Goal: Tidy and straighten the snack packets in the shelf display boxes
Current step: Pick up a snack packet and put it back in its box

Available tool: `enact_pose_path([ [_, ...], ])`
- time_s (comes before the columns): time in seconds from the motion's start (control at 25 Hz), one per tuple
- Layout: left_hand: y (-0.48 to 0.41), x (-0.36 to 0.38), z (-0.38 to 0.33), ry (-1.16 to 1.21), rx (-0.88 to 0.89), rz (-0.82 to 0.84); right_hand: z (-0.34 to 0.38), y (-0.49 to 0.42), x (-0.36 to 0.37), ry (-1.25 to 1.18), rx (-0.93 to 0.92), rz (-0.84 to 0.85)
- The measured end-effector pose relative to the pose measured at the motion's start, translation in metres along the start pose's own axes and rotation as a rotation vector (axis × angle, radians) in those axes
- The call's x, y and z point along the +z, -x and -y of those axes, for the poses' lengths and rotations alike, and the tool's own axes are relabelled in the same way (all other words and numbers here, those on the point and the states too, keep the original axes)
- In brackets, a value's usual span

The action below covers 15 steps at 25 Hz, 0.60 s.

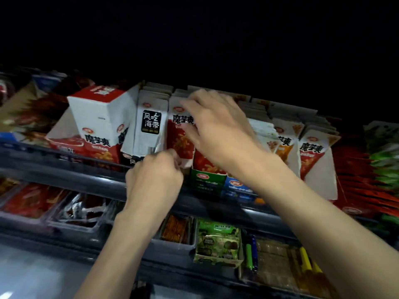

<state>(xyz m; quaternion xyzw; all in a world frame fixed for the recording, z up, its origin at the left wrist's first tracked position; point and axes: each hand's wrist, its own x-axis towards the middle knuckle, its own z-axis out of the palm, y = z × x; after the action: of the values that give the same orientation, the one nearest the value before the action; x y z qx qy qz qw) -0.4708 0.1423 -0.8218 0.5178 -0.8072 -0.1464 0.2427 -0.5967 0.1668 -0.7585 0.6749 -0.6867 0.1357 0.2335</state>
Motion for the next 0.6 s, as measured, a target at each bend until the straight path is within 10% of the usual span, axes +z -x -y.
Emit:
enact_pose_path([
  [0.24, -0.005, -0.005, 0.005, 0.083, -0.027, 0.020, 0.009, -0.042, 0.023, 0.173, 0.141, 0.193],
  [0.6, -0.008, -0.004, 0.008, 0.078, -0.035, 0.021, 0.005, -0.041, 0.029, 0.173, 0.138, 0.002],
])
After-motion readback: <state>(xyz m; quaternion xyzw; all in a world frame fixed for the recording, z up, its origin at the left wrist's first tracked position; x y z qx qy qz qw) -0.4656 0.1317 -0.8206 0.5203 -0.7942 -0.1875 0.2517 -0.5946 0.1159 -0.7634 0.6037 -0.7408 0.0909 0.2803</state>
